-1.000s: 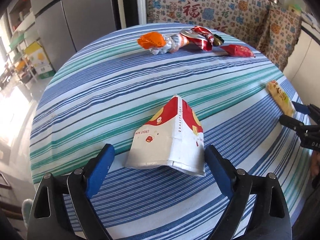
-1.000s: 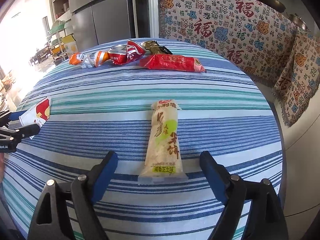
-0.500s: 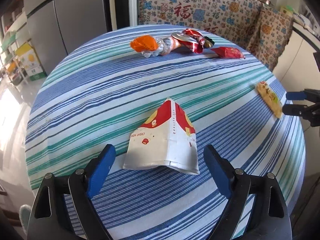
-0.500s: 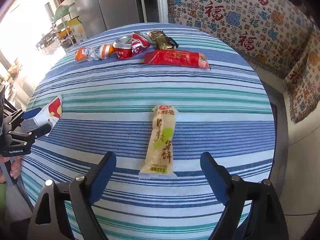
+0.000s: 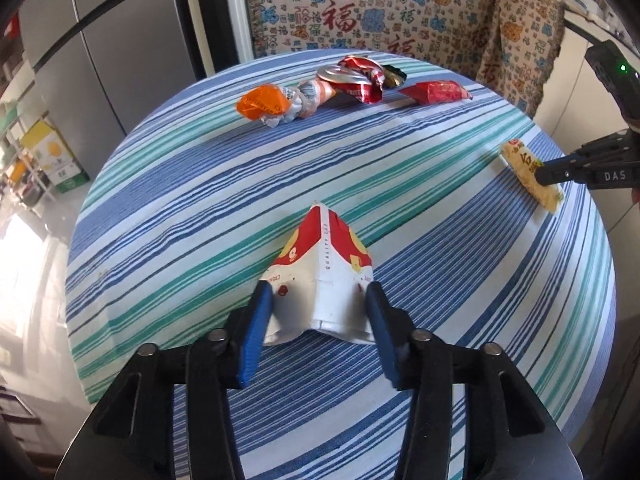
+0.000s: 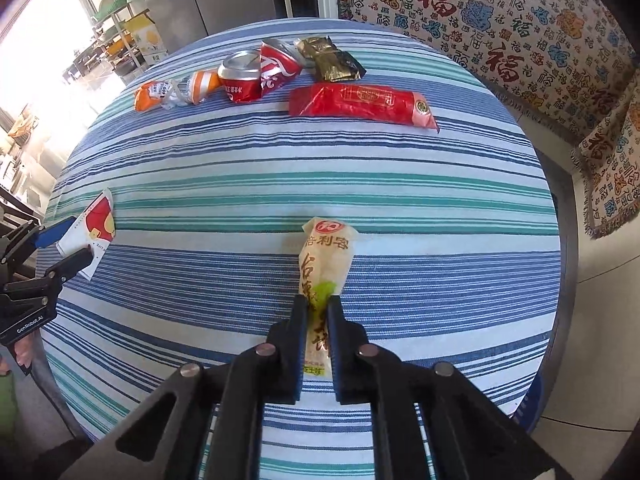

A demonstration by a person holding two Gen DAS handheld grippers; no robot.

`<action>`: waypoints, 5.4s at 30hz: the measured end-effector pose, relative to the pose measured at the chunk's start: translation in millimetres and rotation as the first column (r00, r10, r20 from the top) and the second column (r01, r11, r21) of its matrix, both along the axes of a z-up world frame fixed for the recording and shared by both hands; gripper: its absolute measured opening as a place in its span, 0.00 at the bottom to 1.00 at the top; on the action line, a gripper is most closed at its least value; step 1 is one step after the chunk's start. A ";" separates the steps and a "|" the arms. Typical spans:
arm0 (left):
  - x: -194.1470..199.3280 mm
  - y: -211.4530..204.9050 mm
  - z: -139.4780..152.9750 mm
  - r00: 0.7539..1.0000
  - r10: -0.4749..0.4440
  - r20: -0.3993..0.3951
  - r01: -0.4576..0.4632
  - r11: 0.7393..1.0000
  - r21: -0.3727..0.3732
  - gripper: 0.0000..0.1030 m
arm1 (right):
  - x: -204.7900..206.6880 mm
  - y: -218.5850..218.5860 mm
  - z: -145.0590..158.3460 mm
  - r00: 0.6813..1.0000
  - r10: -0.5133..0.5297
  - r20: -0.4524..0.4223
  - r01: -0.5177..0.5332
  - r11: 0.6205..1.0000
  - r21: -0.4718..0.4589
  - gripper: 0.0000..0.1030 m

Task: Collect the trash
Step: 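Carry the paper bag and snack bar with both tools over the wastebasket, then open both tools to drop the paper bag and snack bar into the wastebasket, then move both tools back over the table toward the remaining trash, then grasp the orange-wrapped bag with left tool while right tool grasps red snack wrapper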

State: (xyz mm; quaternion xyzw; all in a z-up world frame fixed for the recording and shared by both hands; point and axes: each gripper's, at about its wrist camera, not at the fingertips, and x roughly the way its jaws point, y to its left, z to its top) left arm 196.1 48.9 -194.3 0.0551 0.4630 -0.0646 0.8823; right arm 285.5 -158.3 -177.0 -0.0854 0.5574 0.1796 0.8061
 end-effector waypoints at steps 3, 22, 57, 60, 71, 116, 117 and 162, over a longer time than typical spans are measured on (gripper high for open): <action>-2.0 0.0 5.1 1.000 -0.001 0.006 0.001 1.000 -0.023 0.15 | -5.1 -5.2 10.1 0.999 -0.018 0.031 0.017 0.999 0.030 0.09; -8.7 -53.5 35.4 0.998 -0.027 0.063 0.039 0.980 -0.197 0.12 | -37.0 -41.8 30.9 0.995 -0.080 0.067 0.070 0.987 0.142 0.09; 11.5 -347.7 41.6 0.897 -0.440 0.031 0.428 0.852 -0.303 0.13 | -81.0 -293.7 -19.8 0.861 -0.507 0.043 0.502 0.860 0.088 0.09; 15.5 -367.8 31.9 0.893 -0.450 0.010 0.430 0.847 -0.311 0.13 | -83.7 -311.2 -32.1 0.841 -0.539 0.040 0.534 0.840 0.096 0.09; 27.5 -428.9 -16.7 0.871 -0.489 -0.048 0.453 0.837 -0.306 0.14 | -92.3 -370.8 -64.4 0.784 -0.621 -0.004 0.614 0.775 0.149 0.09; 11.8 -104.1 -7.9 0.999 -0.047 0.015 0.048 0.997 -0.063 0.95 | -76.2 -89.5 -10.9 0.942 -0.206 0.265 0.187 0.978 0.095 0.70; 15.3 -93.9 -7.3 0.999 -0.035 0.016 0.036 0.996 -0.085 0.95 | -71.4 -71.4 -13.2 0.950 -0.190 0.248 0.170 0.980 0.099 0.70; 36.7 -17.9 2.2 0.995 0.089 -0.044 -0.094 0.986 -0.138 0.43 | -3.1 22.8 -34.0 0.929 -0.255 0.267 0.251 0.967 0.050 0.93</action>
